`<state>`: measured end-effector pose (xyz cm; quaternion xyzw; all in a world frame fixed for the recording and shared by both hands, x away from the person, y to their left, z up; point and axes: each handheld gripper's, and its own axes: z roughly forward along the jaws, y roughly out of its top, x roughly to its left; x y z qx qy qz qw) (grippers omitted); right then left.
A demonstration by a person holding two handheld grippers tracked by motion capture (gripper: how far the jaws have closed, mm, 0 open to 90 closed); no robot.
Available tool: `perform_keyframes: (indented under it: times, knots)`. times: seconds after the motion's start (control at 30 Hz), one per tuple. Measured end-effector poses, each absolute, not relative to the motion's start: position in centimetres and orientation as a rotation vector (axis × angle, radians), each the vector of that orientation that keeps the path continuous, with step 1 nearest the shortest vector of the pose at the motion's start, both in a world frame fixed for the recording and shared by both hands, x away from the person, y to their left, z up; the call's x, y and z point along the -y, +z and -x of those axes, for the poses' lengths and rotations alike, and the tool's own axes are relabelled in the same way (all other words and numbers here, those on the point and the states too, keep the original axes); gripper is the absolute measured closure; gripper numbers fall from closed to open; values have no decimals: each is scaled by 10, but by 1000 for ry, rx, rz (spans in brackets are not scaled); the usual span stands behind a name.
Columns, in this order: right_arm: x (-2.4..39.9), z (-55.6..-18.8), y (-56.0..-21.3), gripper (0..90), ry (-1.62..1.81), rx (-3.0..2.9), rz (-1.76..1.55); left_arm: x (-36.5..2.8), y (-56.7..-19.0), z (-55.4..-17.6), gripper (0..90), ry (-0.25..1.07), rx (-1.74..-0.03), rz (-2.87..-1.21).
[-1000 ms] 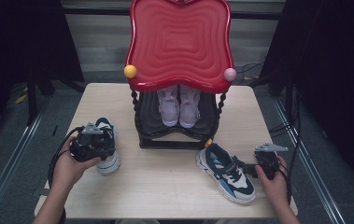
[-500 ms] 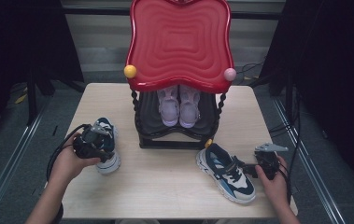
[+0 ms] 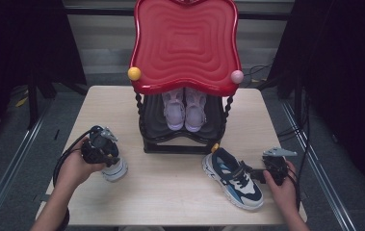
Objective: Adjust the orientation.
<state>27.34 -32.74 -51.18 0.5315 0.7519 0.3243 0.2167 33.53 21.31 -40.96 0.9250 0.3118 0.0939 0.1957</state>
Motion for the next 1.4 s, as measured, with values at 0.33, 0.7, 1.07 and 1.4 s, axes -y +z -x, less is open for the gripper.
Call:
perform_keyframes:
  times: [0.33,0.7,1.07,1.4]
  knots:
    - [327,-273,-512,127,898,-2084,-1472,-187,-408,-319,664,172,-782,-2601]
    - [327,-273,-512,127,898,-2084,-1472,-183,-398,-323,499,153,-727,-2659]
    - [327,-273,-512,127,898,-2083,-1473,-178,-403,-332,477,60,-725,-2745]
    - [327,-273,-512,127,898,-2084,-1472,-175,-406,-336,477,6,-717,-2808]
